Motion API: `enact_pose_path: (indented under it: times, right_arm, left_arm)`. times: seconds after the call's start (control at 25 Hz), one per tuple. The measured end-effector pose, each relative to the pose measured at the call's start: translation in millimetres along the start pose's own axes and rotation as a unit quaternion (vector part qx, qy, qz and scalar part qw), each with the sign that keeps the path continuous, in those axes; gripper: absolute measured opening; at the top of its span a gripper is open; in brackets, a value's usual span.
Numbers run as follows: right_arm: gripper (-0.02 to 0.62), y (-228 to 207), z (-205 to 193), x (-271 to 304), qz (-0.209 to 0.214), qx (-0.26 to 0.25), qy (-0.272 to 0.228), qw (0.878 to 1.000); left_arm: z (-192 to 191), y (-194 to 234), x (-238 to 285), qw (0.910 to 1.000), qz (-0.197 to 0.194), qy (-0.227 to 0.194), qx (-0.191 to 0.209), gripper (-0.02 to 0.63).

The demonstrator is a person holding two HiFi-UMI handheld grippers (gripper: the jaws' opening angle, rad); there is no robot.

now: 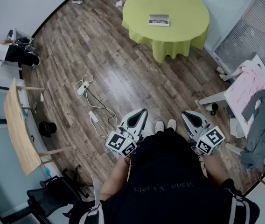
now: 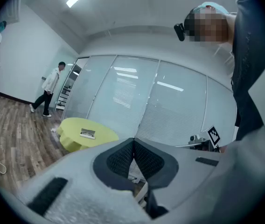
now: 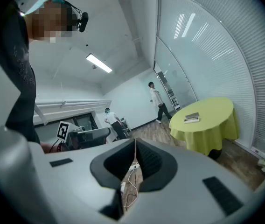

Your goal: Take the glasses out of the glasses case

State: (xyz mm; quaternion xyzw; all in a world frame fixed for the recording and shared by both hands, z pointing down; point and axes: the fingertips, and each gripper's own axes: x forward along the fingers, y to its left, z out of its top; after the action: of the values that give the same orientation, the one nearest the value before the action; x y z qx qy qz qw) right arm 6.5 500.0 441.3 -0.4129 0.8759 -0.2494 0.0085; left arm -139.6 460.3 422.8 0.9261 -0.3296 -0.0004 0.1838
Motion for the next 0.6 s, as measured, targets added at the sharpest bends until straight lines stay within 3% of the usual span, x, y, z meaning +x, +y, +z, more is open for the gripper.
enact_pose_path:
  times: [0.12,0.32,0.6]
  right_arm:
    - [0.032,-10,5,-5,-0.009,-0.009,-0.014,1.0]
    - [0.032,-25,10,-16,0.011,0.026,-0.033,0.999]
    - [0.031,-55,18,-24,0.024,0.016,-0.036,0.999]
  left_arm:
    - [0,-9,7,0.9999,-0.004,0.002,0.014,0.017]
    - [-4,-19,20,0.9999,0.008,0.005,0.01,0.017]
    - [3,-31,42,0.9995,0.023,-0.006,0.02,0.017]
